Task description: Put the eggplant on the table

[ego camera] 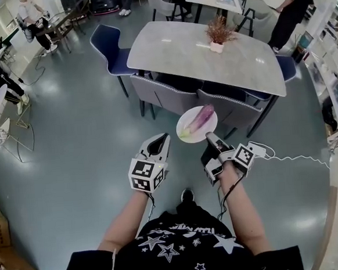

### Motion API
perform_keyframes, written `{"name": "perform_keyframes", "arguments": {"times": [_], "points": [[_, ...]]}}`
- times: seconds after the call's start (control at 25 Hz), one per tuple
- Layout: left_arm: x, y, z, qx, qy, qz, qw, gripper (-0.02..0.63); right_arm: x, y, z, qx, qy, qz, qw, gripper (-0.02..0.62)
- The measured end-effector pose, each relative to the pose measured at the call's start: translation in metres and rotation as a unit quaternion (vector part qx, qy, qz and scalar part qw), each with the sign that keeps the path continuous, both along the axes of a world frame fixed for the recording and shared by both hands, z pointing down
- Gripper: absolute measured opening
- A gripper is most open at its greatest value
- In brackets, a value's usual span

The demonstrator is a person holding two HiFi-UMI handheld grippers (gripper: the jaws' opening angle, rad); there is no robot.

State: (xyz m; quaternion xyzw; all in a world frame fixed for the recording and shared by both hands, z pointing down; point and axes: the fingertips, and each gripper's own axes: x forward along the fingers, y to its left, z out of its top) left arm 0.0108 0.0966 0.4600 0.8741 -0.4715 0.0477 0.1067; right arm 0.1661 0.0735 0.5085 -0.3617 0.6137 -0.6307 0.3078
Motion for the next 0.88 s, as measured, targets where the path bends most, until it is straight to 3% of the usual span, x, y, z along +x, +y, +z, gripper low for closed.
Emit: {"name": "perform_keyframes", "arguments": {"times": [0.48,0.88], "points": [[0.026,-0.060,-0.008,0.009,-0.007,-0.034,0.9993,0.008,0.029,-0.067,-0.001,0.002,-0.004,-0.042,0.999,0.020],[0.022,-0.076,-0.009,0.003,-0.002,-0.061,0.9981,0.008,0.043,-0.093,0.009,-0.003,-0.008,-0.046,0.999,0.020]]}}
